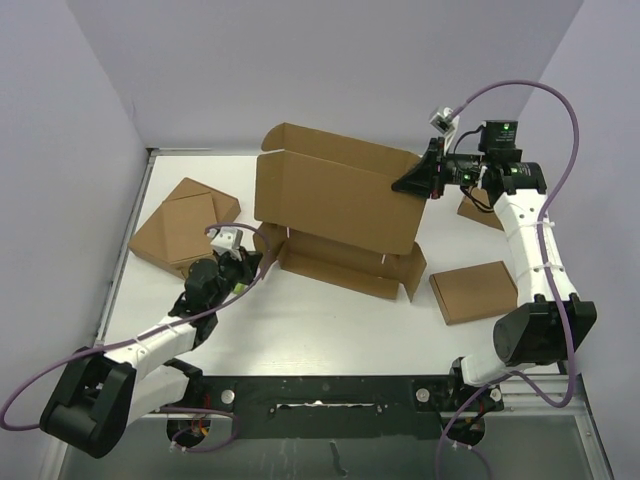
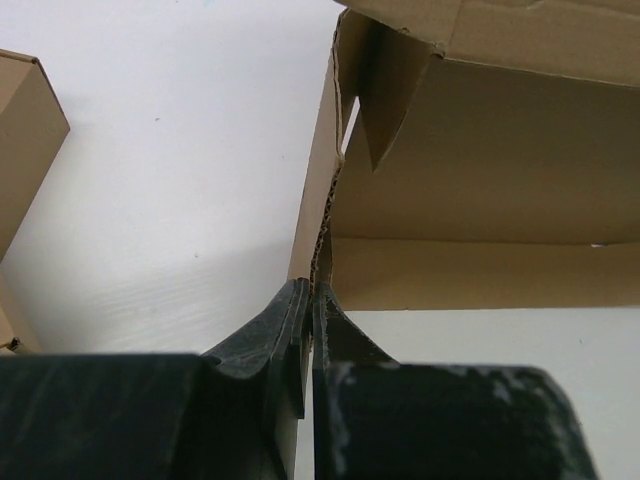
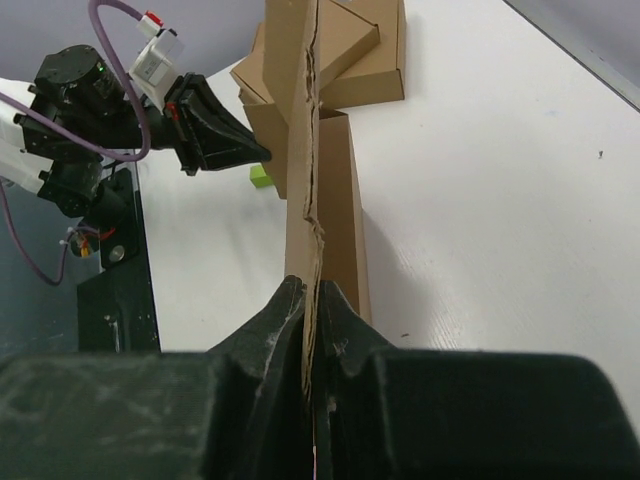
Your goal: Fold the paper box
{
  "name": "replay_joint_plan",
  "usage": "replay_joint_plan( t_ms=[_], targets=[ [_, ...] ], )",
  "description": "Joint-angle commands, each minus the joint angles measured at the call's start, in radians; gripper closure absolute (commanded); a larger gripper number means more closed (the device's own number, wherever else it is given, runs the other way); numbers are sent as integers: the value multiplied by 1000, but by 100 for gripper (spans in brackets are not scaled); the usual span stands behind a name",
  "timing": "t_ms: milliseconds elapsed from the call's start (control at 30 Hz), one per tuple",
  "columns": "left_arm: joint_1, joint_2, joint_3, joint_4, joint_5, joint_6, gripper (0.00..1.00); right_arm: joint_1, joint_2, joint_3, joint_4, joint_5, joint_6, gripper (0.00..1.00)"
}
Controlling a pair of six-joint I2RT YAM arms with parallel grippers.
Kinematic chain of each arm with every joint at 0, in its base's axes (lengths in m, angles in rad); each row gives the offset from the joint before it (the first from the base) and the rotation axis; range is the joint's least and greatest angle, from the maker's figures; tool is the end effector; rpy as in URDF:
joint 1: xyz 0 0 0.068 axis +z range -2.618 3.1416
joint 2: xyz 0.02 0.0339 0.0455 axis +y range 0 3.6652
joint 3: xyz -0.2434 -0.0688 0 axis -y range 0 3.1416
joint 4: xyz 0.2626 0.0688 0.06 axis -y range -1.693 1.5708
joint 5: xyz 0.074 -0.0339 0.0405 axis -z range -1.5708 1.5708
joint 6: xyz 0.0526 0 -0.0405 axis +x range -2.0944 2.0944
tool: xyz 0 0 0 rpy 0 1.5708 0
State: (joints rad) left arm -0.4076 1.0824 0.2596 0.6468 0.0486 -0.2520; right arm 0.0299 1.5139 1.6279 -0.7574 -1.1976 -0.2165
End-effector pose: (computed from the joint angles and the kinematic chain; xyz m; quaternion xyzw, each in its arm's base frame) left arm 0.2312 -0.1026 0.1546 0.0751 0.7628 -0.2255 0.6014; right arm 0.3332 0.0590 0.3901 -0.3410 0.7022 0.4675 0.4148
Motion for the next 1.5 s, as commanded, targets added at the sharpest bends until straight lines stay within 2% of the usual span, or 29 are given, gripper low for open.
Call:
replay_joint_plan(
  t_ms=[0,167,467,667,800,867,1000,1067,1167,1267,1333,1400,1467],
  targets=[
    [-22,-23,-8,63,25,7,100,-14,-12,5,25,31,42,100],
    [-27,-11,-17,91,79,11,100,-30,1,9,33,25,61,100],
    [-27,125,12,241,302,-39,100,-46,-5,-15,52,-3,83,100],
    [-21,133,33,212,333,-49,80,-61,-18,-31,55,-20,80,100],
    [1,93,45,155,326,-62,61,-73,-21,-36,54,-33,77,100],
    [26,64,57,119,344,-83,57,-79,-23,-36,51,-37,75,100],
    [73,-30,144,-93,423,-129,54,-80,-17,-29,35,-37,63,100],
    [85,-98,188,-216,441,-132,49,-81,-18,-25,28,-37,59,100],
    [97,-236,240,-370,410,-121,41,-81,-17,-21,28,-39,58,100],
    [106,-342,271,-467,305,-89,40,-82,-15,-21,26,-39,58,100],
    [114,-373,293,-529,197,-71,47,-82,-14,-21,26,-37,58,100],
    [130,-367,316,-596,88,-46,59,-81,-15,-22,26,-37,59,100],
    [154,-318,340,-620,1,-19,64,-81,-14,-22,27,-36,59,100]
  ],
)
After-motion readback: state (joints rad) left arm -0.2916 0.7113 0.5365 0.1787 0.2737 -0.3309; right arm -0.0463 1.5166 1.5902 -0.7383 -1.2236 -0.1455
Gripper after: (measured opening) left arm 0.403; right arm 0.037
